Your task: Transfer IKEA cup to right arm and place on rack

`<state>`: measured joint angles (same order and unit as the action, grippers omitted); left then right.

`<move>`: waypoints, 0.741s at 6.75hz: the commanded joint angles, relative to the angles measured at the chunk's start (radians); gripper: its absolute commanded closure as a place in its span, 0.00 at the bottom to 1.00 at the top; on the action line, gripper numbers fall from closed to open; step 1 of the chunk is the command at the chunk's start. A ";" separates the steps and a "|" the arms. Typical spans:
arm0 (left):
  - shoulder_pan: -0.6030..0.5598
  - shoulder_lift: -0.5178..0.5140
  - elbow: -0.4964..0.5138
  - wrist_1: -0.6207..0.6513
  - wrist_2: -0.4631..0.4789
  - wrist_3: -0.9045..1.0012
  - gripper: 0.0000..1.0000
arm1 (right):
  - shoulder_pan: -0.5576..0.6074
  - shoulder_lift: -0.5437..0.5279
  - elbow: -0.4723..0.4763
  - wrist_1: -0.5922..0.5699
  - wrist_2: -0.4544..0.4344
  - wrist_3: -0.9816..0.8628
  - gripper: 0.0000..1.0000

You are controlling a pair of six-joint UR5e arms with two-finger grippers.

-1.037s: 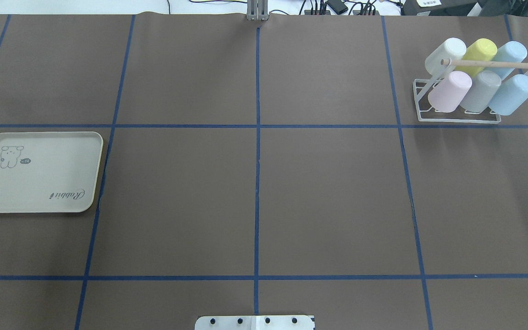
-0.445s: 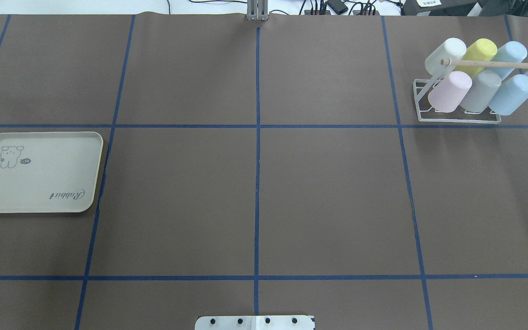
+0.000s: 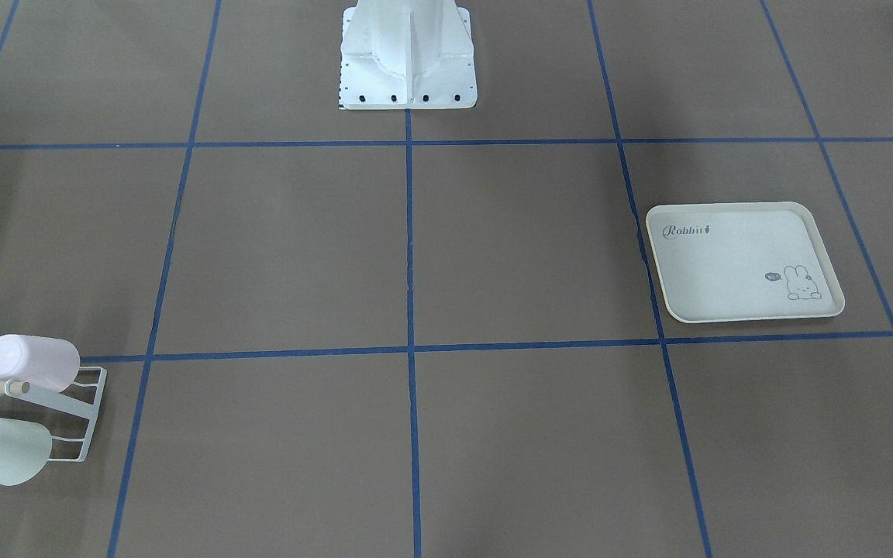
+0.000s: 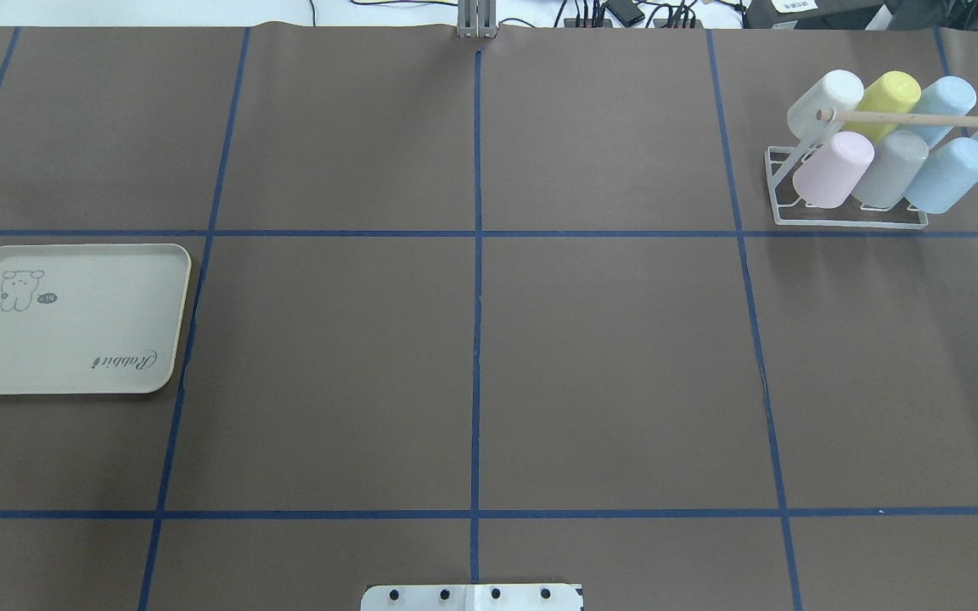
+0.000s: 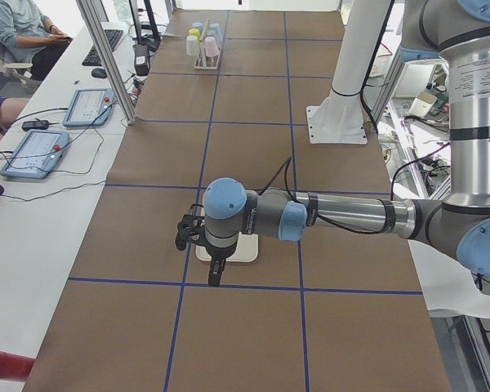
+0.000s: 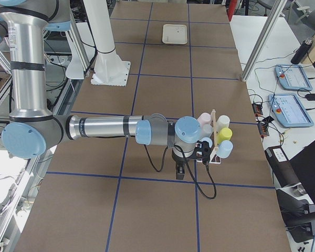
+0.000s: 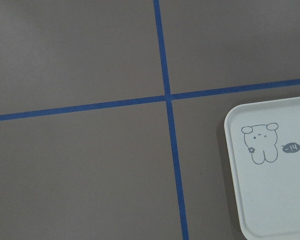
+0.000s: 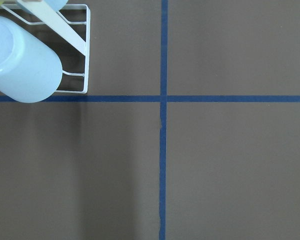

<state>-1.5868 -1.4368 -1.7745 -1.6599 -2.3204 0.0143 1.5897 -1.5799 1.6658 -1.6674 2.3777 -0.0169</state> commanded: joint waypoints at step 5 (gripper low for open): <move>0.001 -0.002 0.004 0.000 -0.001 -0.071 0.00 | 0.000 -0.002 0.008 0.000 -0.002 0.006 0.00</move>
<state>-1.5861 -1.4378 -1.7670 -1.6586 -2.3201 -0.0143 1.5892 -1.5814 1.6708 -1.6674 2.3763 -0.0120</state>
